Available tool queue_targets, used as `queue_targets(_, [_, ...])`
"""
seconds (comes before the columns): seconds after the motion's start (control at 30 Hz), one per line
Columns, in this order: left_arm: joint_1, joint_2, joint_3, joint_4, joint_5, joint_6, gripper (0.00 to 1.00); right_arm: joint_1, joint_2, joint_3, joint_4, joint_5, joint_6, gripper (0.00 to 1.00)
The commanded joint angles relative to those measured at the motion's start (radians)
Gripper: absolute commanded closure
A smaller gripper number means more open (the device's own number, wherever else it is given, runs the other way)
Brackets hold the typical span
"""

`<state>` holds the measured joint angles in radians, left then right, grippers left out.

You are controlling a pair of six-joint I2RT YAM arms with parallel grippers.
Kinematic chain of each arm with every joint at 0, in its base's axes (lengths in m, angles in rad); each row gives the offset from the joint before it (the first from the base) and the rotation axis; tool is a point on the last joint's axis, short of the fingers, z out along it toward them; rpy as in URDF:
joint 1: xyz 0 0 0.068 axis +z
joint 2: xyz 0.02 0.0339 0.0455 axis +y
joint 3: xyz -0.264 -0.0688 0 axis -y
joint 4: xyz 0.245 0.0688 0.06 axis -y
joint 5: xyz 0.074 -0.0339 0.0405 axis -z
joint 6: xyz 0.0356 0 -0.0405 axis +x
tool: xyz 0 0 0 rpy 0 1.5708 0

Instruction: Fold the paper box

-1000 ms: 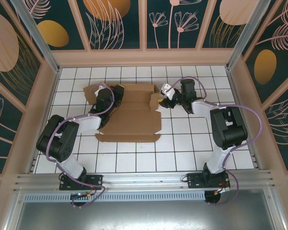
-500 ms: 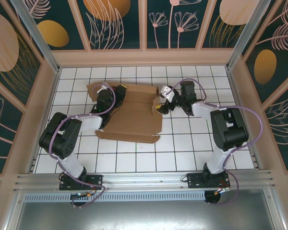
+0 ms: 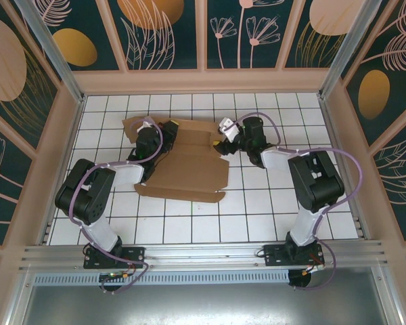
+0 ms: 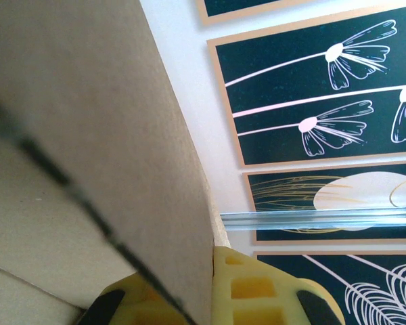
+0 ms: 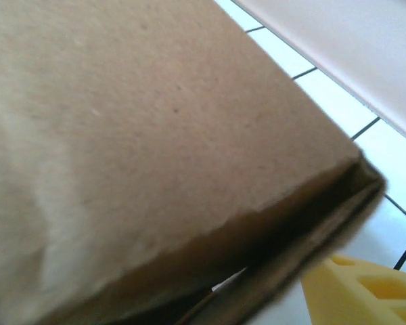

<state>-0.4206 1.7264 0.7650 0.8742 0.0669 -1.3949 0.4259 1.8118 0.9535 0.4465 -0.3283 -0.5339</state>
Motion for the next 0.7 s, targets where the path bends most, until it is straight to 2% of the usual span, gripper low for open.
queue_targets(0.0, [-0.007,0.028,-0.012,-0.138,0.029,0.005,1.0,0.016,0.018,0.036,0.048,0.099,0.071,0.38])
queue_targets(0.07, [-0.007,0.021,-0.013,-0.143,0.022,-0.001,1.0,0.024,0.019,0.037,0.035,0.132,0.103,0.45])
queue_targets(0.13, [-0.007,0.013,-0.013,-0.153,0.015,-0.005,1.0,0.041,0.026,0.042,0.025,0.183,0.14,0.56])
queue_targets(0.2, [-0.007,0.006,-0.021,-0.149,0.008,-0.013,1.0,0.067,0.038,0.048,0.021,0.247,0.161,0.62])
queue_targets(0.37, [-0.008,0.007,-0.03,-0.144,-0.002,-0.035,1.0,0.144,0.076,0.069,0.03,0.474,0.242,0.66])
queue_targets(0.47, [-0.008,0.006,-0.036,-0.14,-0.011,-0.044,1.0,0.168,0.123,0.139,-0.057,0.571,0.324,0.67])
queue_targets(0.6, [-0.009,-0.003,-0.047,-0.139,-0.021,-0.05,1.0,0.187,0.165,0.19,-0.109,0.679,0.391,0.76])
queue_targets(0.63, [-0.009,-0.006,-0.05,-0.141,-0.026,-0.052,1.0,0.19,0.167,0.188,-0.106,0.69,0.402,0.8])
queue_targets(0.67, [-0.009,-0.007,-0.053,-0.141,-0.033,-0.053,1.0,0.191,0.167,0.186,-0.104,0.707,0.416,0.87])
